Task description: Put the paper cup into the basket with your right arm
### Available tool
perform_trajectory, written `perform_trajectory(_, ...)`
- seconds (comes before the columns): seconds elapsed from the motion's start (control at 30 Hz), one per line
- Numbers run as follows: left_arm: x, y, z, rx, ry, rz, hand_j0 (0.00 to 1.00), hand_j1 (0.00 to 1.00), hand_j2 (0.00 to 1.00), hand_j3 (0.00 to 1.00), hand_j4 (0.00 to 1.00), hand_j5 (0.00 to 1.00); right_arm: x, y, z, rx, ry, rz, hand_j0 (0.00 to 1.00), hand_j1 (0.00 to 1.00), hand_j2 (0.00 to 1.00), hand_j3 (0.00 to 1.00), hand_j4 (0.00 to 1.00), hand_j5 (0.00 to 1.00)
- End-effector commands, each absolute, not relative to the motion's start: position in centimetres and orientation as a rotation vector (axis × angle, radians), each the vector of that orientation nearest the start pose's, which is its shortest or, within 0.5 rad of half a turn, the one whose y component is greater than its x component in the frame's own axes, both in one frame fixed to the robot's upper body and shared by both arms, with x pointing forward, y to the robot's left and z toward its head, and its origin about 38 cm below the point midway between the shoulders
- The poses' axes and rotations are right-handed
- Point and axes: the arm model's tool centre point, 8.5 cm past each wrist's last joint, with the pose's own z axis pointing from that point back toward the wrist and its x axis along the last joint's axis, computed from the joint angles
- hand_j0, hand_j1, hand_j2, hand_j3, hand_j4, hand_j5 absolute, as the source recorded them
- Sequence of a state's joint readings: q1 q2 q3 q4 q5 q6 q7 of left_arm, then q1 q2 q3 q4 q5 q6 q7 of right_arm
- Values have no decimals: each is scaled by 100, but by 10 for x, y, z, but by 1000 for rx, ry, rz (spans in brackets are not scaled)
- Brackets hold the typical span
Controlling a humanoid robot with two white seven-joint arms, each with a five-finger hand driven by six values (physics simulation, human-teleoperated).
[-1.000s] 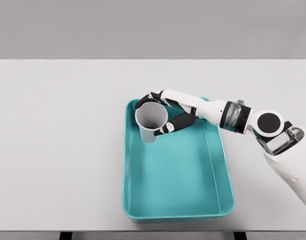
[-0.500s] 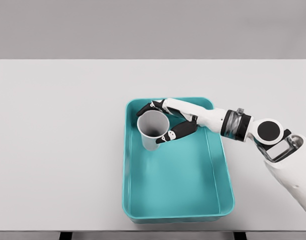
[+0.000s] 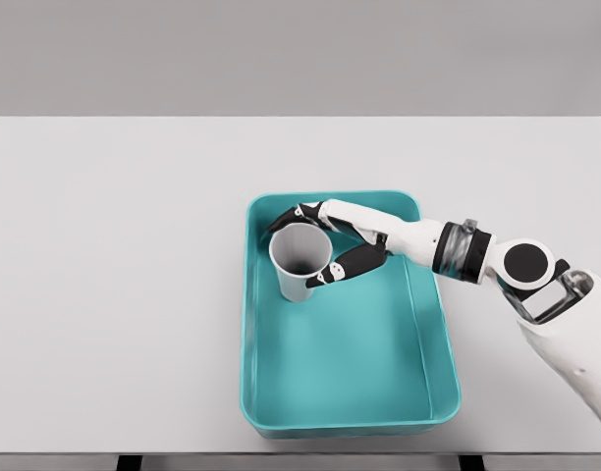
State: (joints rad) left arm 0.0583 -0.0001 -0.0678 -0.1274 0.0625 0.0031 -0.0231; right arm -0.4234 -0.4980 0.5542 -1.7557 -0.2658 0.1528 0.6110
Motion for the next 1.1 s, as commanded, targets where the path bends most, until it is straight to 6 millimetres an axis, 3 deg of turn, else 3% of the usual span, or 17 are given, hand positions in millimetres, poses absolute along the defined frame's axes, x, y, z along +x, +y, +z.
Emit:
perform_trajectory(0.0, 6, 267, -264, 56, -65, -8, 100, 100, 100, 100, 100, 100, 385, -156, 184, 506, -1425, 1249, 80, 80, 80, 80, 80, 80)
perform_trajectory(0.07, 6, 267, -264, 56, -65, -11, 100, 100, 100, 100, 100, 100, 385, -156, 184, 506, -1425, 1249, 87, 87, 87, 87, 87, 87)
perform_trajectory(0.3, 6, 267, -264, 56, -65, -8, 100, 100, 100, 100, 100, 100, 386, -157, 184, 505, -1424, 1250, 91, 91, 91, 91, 91, 91)
perform_trajectory(1.07, 6, 267, -264, 54, -65, -8, 100, 100, 100, 100, 100, 100, 386, -159, 184, 501, -1431, 1252, 98, 98, 98, 98, 98, 98)
